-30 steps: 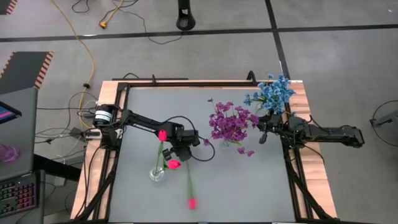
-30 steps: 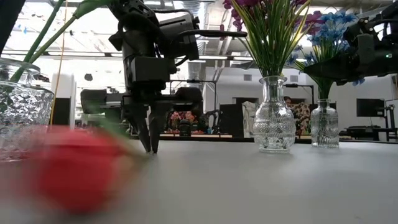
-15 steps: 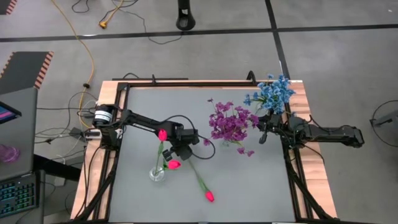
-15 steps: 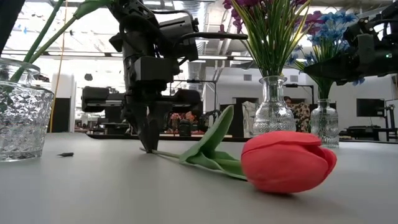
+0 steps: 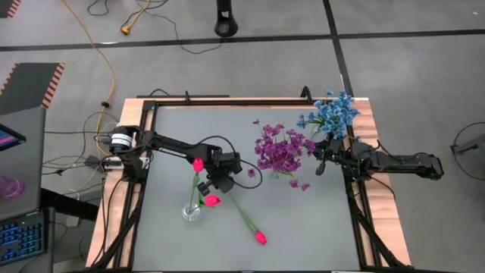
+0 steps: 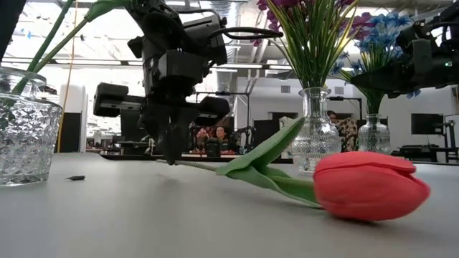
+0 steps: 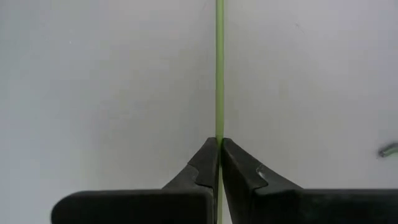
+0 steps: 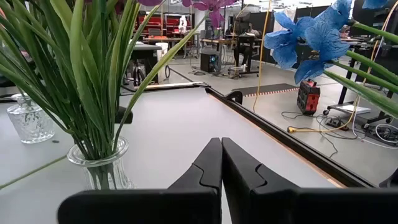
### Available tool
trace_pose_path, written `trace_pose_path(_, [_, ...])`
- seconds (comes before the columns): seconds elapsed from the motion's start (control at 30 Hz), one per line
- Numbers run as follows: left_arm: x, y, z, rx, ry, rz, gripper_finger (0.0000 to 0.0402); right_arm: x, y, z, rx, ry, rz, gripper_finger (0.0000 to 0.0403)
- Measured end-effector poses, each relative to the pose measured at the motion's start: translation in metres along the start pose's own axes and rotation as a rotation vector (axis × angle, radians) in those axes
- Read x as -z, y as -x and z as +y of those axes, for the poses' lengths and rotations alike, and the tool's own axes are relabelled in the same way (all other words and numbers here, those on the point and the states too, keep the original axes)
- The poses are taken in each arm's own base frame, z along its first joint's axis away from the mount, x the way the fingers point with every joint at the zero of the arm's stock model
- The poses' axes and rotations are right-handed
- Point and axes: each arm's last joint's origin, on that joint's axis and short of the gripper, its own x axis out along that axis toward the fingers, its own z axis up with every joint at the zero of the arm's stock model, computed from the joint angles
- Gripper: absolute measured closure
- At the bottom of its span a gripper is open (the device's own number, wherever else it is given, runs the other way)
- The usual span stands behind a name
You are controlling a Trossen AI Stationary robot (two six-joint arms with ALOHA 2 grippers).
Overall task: Sort flowers into vase by color
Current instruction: Put the pink tulip into the bottom transparent vase
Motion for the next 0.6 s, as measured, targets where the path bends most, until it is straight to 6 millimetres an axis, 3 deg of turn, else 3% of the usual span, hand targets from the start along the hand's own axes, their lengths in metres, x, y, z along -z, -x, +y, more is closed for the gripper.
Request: trace_pose_path(0.6, [0.000,0.077,0.005,-0.207,0.066,-0.138,0.0401,0.000,0.000,0.000,0.000,0.000,0.000,0.0369])
